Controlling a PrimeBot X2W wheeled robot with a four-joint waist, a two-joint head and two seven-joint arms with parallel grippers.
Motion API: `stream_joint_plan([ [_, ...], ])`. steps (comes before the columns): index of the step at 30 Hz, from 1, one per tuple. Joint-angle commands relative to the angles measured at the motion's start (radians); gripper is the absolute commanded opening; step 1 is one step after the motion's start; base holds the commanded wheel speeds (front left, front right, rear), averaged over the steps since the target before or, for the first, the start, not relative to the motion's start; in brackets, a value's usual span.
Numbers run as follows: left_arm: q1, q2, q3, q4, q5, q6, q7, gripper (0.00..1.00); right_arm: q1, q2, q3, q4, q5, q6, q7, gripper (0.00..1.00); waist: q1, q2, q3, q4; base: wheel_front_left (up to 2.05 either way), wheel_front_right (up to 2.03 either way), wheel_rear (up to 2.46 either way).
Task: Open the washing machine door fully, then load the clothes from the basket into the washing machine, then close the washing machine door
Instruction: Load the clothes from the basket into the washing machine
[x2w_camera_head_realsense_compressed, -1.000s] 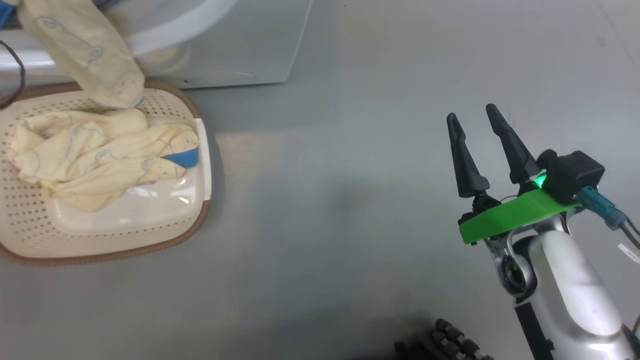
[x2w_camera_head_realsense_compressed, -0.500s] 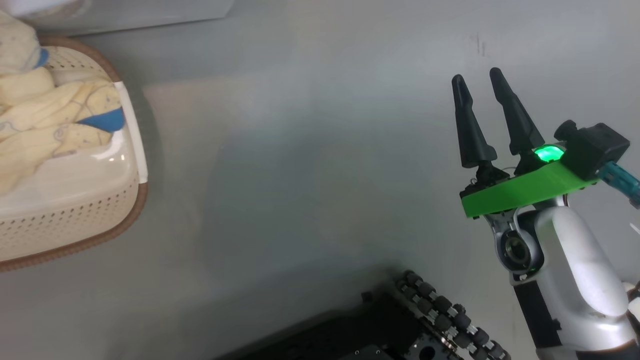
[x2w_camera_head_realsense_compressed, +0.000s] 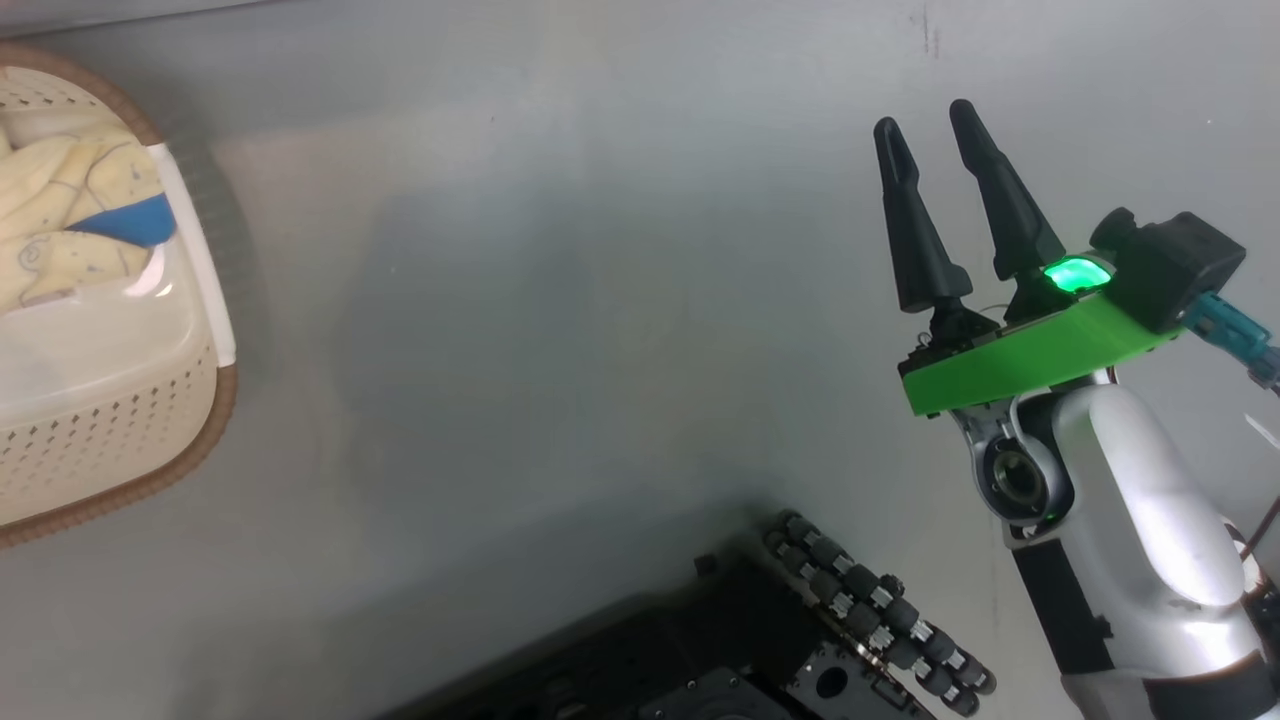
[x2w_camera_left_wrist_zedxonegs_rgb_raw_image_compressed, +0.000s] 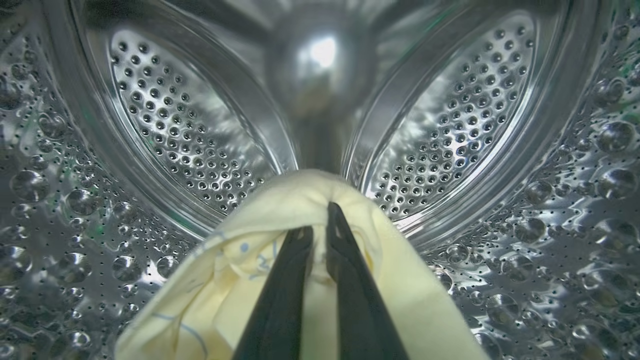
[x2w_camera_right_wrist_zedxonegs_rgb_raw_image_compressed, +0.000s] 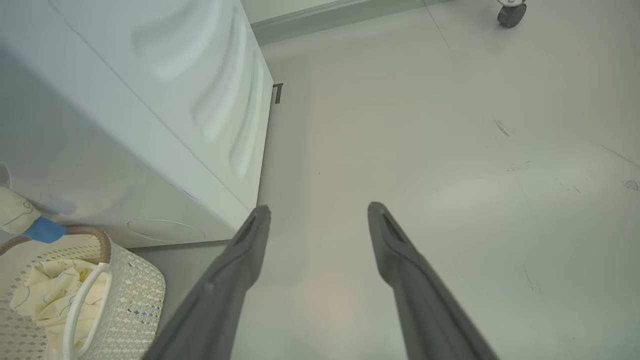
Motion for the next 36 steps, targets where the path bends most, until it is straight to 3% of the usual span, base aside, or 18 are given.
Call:
stream_joint_plan([
  [1, -0.046, 0.032, 0.013, -0.003, -0.013, 0.001, -0.014, 0.0, 0.028, -0.002, 0.013, -0.016, 0.0, 0.003, -0.009, 1.0, 0.0, 0.0, -0.006, 0.0, 0.0, 0.0, 0.0],
  [9, -0.042, 0.017, -0.042, 0.058, -0.067, 0.001, -0.03, 0.0, 0.036, -0.002, 0.007, -0.012, -0.012, 0.003, -0.009, 1.0, 0.0, 0.0, -0.029, 0.012, 0.0, 0.0, 0.0],
  [10, -0.039, 0.014, -0.048, 0.071, -0.076, 0.001, -0.031, 0.19, 0.037, -0.002, 0.006, -0.011, -0.015, 0.003, -0.009, 1.0, 0.0, 0.0, -0.032, 0.014, 0.0, 0.0, 0.0],
  [12, -0.035, 0.008, -0.068, 0.088, -0.091, 0.001, -0.031, 1.0, 0.037, -0.002, 0.005, -0.012, -0.019, 0.003, -0.009, 1.0, 0.0, 0.0, -0.036, 0.018, 0.0, 0.0, 0.0],
  [22, 0.021, -0.014, -0.136, 0.076, -0.153, 0.001, -0.037, 1.0, 0.04, -0.002, -0.009, -0.013, -0.05, 0.003, -0.009, 1.0, 0.0, 0.0, -0.059, 0.046, 0.0, 0.0, 0.0],
  [36, 0.233, -0.049, -0.04, -0.055, -0.143, 0.001, -0.037, 1.0, 0.038, -0.002, -0.065, -0.003, -0.106, 0.003, -0.009, 1.0, 0.0, 0.0, -0.131, 0.113, 0.0, 0.0, 0.0],
])
